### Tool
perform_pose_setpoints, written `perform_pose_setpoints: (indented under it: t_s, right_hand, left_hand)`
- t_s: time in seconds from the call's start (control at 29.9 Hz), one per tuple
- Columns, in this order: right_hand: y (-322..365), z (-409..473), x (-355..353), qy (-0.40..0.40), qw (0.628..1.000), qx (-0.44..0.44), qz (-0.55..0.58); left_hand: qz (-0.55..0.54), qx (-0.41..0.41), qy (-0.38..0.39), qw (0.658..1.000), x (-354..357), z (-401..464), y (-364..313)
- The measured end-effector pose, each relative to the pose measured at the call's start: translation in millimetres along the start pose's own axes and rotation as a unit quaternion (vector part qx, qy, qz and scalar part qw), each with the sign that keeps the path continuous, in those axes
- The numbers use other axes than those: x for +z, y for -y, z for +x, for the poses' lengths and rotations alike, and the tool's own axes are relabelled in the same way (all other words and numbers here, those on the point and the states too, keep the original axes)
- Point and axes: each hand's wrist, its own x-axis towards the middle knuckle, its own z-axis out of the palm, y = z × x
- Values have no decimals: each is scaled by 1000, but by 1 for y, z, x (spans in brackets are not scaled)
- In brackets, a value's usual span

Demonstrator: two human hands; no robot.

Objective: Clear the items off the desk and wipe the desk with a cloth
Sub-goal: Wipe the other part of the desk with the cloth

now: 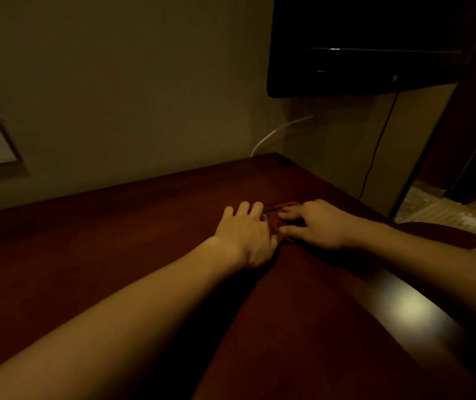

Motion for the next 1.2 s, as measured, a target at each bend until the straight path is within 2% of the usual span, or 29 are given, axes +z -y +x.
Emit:
perform_pose_setpoints:
  t_s: [0.27,0.53,0.8,1.2]
  right_hand:
    - [-19,79,-1,-4,1000,12,1]
    - [-24,94,3,-22,999,24,22]
    - [-17,23,11,-41,998,19,52]
    - [3,-141,20,-45,995,39,81]
  left_hand:
    - [23,-41,28,998,2,67,33]
    - [-5,-56,14,998,11,80,48]
    - [0,-34,-16,999,7,29,7]
    - [17,74,-95,993,-9,-83,-91]
